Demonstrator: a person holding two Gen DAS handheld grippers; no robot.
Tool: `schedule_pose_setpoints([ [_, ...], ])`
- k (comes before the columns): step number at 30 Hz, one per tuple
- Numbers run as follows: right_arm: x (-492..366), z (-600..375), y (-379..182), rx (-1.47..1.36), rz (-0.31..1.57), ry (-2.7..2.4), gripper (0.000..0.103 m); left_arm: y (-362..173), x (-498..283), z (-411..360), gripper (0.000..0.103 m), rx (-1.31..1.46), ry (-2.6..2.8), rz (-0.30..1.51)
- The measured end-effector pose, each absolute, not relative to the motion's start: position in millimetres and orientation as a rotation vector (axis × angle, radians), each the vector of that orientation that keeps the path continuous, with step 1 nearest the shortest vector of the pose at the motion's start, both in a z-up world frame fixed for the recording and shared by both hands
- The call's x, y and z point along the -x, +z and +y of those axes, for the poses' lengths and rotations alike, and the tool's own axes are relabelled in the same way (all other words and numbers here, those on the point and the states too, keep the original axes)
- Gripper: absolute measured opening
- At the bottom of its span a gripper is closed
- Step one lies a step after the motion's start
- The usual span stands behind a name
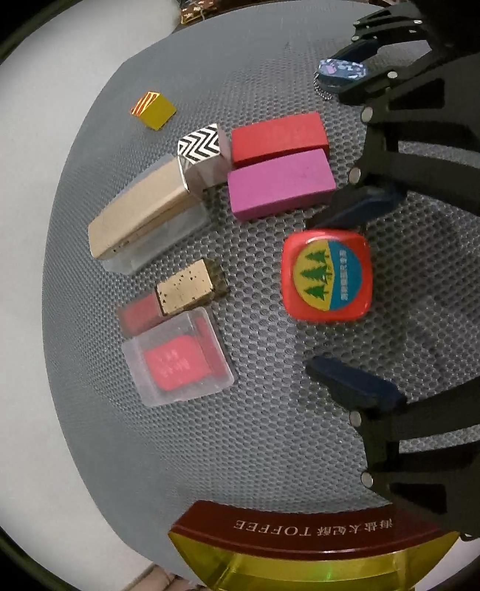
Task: Organize rigid objects
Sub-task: 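Grasp the red tape measure with the left gripper while the right holds the blue case, then carry the red tape measure into the gold tin and open the left gripper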
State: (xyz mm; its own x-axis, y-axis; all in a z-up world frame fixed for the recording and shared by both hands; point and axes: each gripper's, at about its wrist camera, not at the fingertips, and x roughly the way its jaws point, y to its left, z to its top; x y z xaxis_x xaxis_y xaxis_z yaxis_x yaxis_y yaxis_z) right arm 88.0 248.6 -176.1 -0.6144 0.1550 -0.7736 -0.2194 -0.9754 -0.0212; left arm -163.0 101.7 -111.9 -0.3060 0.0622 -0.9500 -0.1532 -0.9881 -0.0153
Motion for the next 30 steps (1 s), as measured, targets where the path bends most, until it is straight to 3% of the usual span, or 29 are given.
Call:
schedule_pose_setpoints([
  [2, -85.7, 248.6, -176.2, 1.264, 0.108, 2.644, 0.039, -108.8, 162.9, 101.7, 0.045, 1.754, 2.429, 0.114],
  [3, -84.4, 248.6, -176.4, 1.265, 0.105, 2.643, 0.039, -107.5, 162.9, 101.2, 0.043, 1.754, 2.43, 0.112],
  [13, -83.7, 248.8, -177.2, 1.263, 0.095, 2.642, 0.037, -96.2, 155.3, 91.0, 0.043, 1.772, 2.381, 0.065],
  [25, -63.4, 252.4, -177.2, 1.273, 0.094, 2.633, 0.037, -46.5, 144.2, 69.2, 0.043, 1.706, 2.431, 0.058],
  [30, -62.0, 251.3, -178.8, 1.26, 0.066, 2.631, 0.037, -25.9, 146.8, 26.5, 0.043, 1.685, 2.492, 0.045],
])
